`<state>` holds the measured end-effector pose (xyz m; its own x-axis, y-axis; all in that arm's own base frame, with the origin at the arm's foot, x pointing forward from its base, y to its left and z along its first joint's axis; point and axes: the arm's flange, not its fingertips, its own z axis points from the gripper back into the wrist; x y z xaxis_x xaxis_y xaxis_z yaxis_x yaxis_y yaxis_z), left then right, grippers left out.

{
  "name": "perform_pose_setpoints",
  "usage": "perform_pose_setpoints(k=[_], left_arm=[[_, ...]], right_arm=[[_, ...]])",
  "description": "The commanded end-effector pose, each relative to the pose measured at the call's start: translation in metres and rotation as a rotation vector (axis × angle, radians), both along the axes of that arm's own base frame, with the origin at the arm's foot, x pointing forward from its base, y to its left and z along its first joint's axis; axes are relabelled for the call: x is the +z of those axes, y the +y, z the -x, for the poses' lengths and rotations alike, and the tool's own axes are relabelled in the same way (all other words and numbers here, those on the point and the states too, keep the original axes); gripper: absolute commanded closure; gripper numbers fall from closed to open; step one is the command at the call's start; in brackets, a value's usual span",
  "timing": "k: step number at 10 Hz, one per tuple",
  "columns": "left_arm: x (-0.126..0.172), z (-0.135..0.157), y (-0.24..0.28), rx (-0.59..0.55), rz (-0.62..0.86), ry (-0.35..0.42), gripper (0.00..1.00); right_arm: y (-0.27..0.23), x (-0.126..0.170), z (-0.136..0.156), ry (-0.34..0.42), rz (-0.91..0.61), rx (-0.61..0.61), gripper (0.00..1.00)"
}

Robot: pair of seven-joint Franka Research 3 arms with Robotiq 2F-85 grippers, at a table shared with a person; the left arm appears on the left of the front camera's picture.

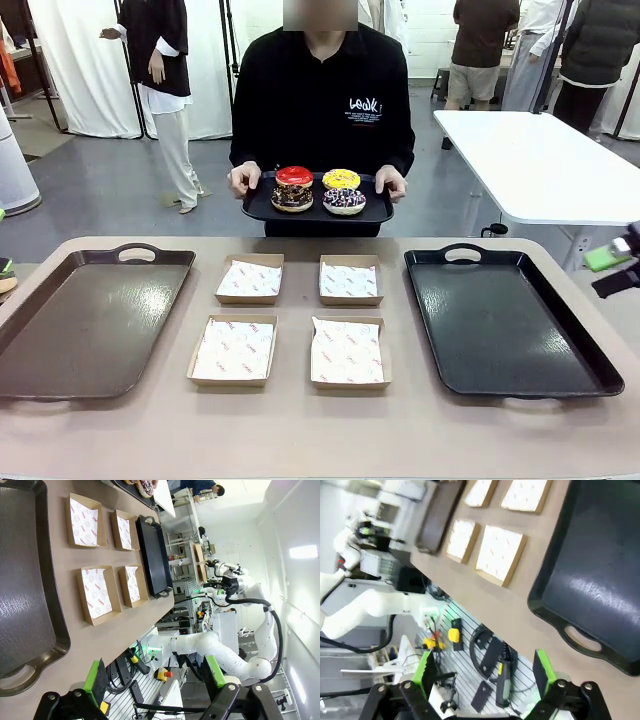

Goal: Individually package the donuts and arrange them on the tray.
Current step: Pick up one Paper togo box.

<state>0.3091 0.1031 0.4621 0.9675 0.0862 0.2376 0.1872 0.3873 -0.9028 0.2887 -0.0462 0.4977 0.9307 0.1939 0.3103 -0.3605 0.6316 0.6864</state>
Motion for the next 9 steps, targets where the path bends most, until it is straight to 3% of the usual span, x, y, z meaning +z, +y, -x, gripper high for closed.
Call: perform_pose_setpoints(k=[1, 5, 9], left_arm=[[0.001, -0.002, 0.001, 0.001, 0.024, -0.023, 0.0], [0.001, -0.002, 0.001, 0.001, 0.024, -0.023, 0.0], [0.001, -0.002, 0.001, 0.001, 0.024, -0.023, 0.0]], right_arm=[[0.052, 0.013, -0.01, 0.034, 0.177, 0.034, 0.0], [0.162, 0.008, -0.034, 0.097, 0.423, 0.08, 0.0], [0.247, -0.034, -0.06, 0.016, 0.63, -0.054, 0.0]])
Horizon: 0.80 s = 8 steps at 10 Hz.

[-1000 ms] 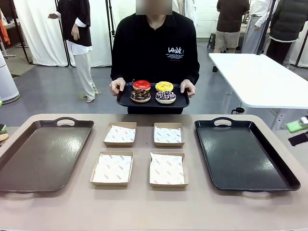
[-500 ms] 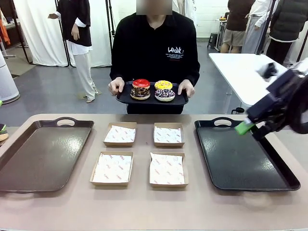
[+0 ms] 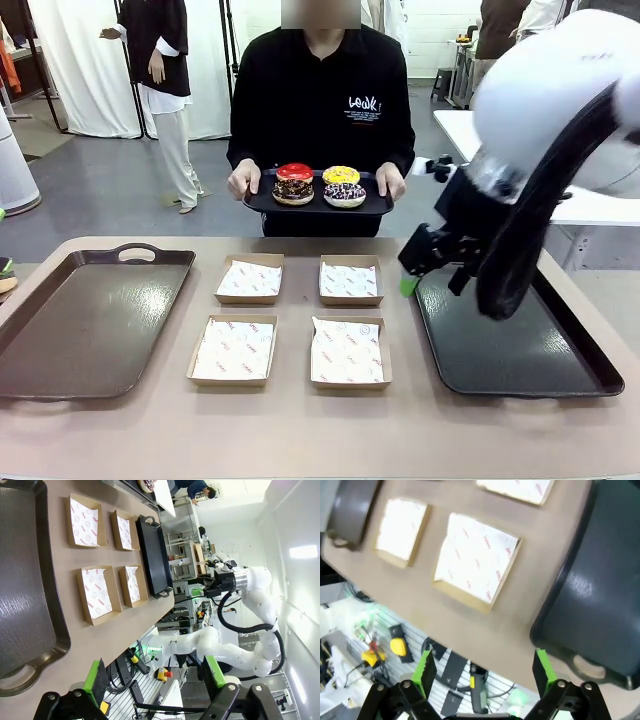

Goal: Individually package the donuts and arrange them on the tray.
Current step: Pick up one Paper togo box.

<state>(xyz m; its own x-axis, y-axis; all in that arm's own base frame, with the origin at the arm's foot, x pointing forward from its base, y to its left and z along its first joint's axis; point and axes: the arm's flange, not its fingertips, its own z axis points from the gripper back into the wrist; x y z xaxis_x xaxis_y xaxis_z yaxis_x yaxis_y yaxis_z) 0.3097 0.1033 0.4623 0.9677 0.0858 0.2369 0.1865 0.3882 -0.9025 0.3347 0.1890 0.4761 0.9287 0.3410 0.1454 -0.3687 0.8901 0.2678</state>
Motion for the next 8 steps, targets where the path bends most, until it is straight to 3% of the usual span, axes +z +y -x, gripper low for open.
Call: perform_pose_setpoints(k=[1, 4, 8], left_arm=[[0.001, -0.001, 0.001, 0.001, 0.025, -0.023, 0.0], [0.001, -0.001, 0.001, 0.001, 0.025, -0.023, 0.0], [0.001, -0.001, 0.001, 0.001, 0.025, -0.023, 0.0]], right_arm=[[0.023, -0.038, -0.016, -0.06, 0.146, -0.114, 0.0], [0.028, -0.085, -0.011, -0.071, 0.174, -0.133, 0.0], [0.026, -0.074, -0.013, -0.081, 0.172, -0.104, 0.0]])
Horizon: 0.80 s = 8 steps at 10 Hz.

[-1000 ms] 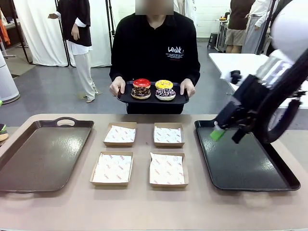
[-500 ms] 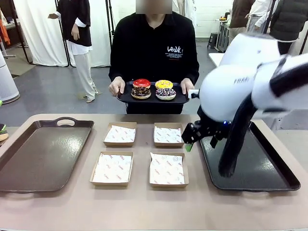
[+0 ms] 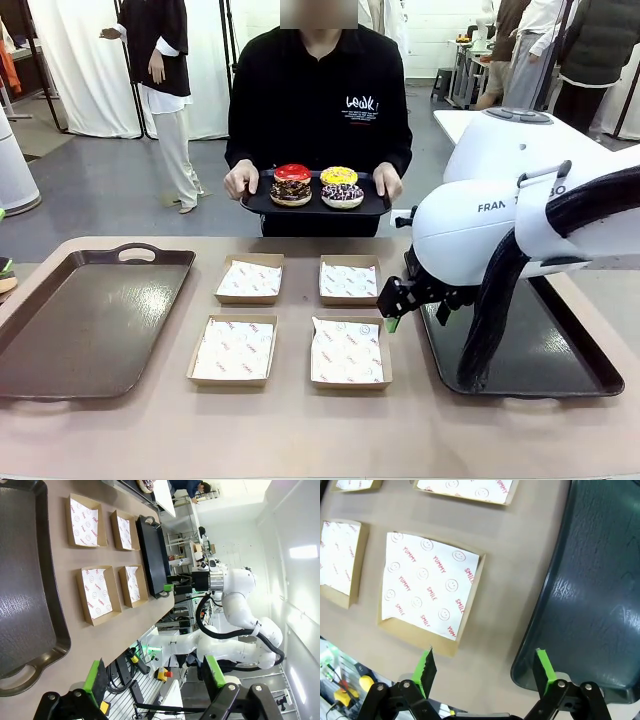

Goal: Individually package the donuts and arrange them on the tray.
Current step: Pick up one Paper togo box.

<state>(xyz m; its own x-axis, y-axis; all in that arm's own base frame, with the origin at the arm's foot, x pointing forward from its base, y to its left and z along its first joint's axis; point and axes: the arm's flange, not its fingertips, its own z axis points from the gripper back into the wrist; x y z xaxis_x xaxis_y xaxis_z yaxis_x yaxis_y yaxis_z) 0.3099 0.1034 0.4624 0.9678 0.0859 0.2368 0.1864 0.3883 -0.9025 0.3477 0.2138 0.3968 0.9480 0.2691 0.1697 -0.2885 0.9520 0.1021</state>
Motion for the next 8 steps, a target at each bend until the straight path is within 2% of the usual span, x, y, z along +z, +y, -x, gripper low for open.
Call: perform_pose_setpoints(k=[1, 6, 7, 8], left_arm=[[0.001, -0.001, 0.001, 0.001, 0.025, -0.024, 0.0], [0.001, -0.001, 0.001, 0.001, 0.025, -0.024, 0.0], [0.001, -0.001, 0.001, 0.001, 0.025, -0.024, 0.0], [0.001, -0.001, 0.001, 0.001, 0.025, -0.024, 0.0]], right_arm=[[0.001, 0.006, 0.0, -0.005, 0.019, -0.002, 0.0], [0.0, 0.005, -0.002, -0.008, -0.003, 0.005, 0.0], [0.018, -0.001, 0.002, -0.012, 0.066, -0.078, 0.0], [0.037, -0.007, 0.005, 0.026, 0.116, -0.173, 0.0]])
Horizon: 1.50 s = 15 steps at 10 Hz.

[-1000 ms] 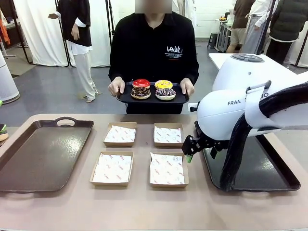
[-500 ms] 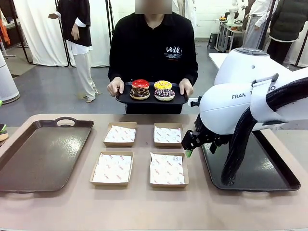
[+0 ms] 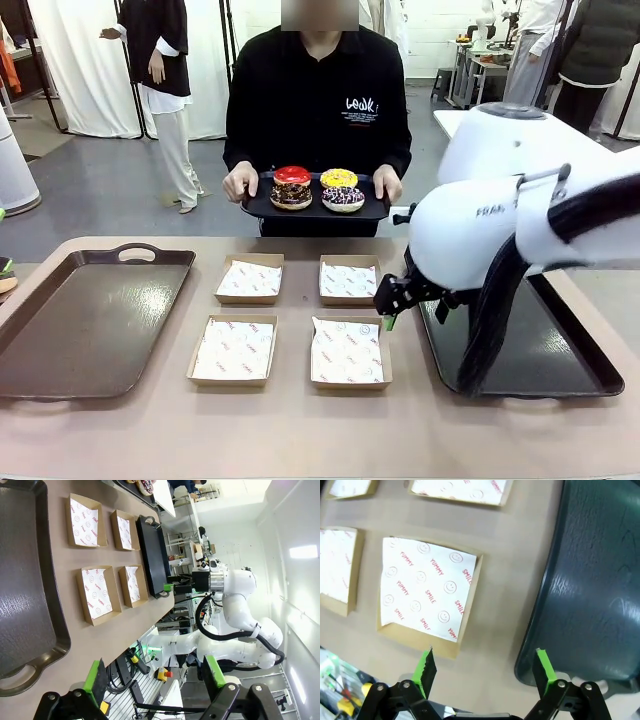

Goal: Individually package the donuts and arrange them on the tray.
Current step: Pick up one Paper togo box.

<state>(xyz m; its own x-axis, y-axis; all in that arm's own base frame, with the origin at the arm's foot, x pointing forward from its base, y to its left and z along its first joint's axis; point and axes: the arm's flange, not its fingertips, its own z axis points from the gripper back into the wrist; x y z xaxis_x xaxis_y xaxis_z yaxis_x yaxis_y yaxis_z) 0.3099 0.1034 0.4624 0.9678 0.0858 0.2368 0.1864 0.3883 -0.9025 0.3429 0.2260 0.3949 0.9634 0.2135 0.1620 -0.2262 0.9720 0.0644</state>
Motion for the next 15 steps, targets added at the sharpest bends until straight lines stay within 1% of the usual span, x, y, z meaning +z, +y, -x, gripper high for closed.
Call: perform_pose_setpoints(k=[1, 3, 4, 5, 7, 10, 11, 12, 14, 15], left_arm=[[0.001, -0.001, 0.001, 0.001, 0.025, -0.024, 0.0], [0.001, -0.001, 0.001, 0.001, 0.025, -0.024, 0.0], [0.001, -0.001, 0.001, 0.001, 0.025, -0.024, 0.0], [0.001, -0.001, 0.001, 0.001, 0.025, -0.024, 0.0], [0.001, -0.001, 0.001, 0.001, 0.025, -0.024, 0.0], [0.001, -0.001, 0.001, 0.001, 0.025, -0.024, 0.0], [0.001, -0.001, 0.001, 0.001, 0.025, -0.024, 0.0], [0.001, -0.001, 0.001, 0.001, 0.025, -0.024, 0.0], [0.001, -0.001, 0.001, 0.001, 0.025, -0.024, 0.0], [0.001, -0.001, 0.001, 0.001, 0.025, -0.024, 0.0]], right_arm=[[0.04, -0.016, 0.002, 0.056, 0.106, -0.149, 0.0], [0.053, -0.038, -0.003, 0.11, 0.133, -0.213, 0.0], [0.056, -0.049, -0.007, 0.101, 0.13, -0.207, 0.0], [0.054, -0.055, -0.011, 0.069, 0.102, -0.208, 0.0], [0.053, -0.065, -0.02, 0.049, 0.057, -0.174, 0.0], [0.049, -0.078, -0.029, 0.038, 0.027, -0.169, 0.0], [0.048, -0.08, -0.029, 0.032, 0.024, -0.162, 0.2], [0.047, -0.08, -0.029, 0.03, 0.021, -0.158, 0.58], [0.047, -0.08, -0.029, 0.025, 0.013, -0.152, 1.0], [0.047, -0.081, -0.028, 0.028, 0.012, -0.152, 1.0]])
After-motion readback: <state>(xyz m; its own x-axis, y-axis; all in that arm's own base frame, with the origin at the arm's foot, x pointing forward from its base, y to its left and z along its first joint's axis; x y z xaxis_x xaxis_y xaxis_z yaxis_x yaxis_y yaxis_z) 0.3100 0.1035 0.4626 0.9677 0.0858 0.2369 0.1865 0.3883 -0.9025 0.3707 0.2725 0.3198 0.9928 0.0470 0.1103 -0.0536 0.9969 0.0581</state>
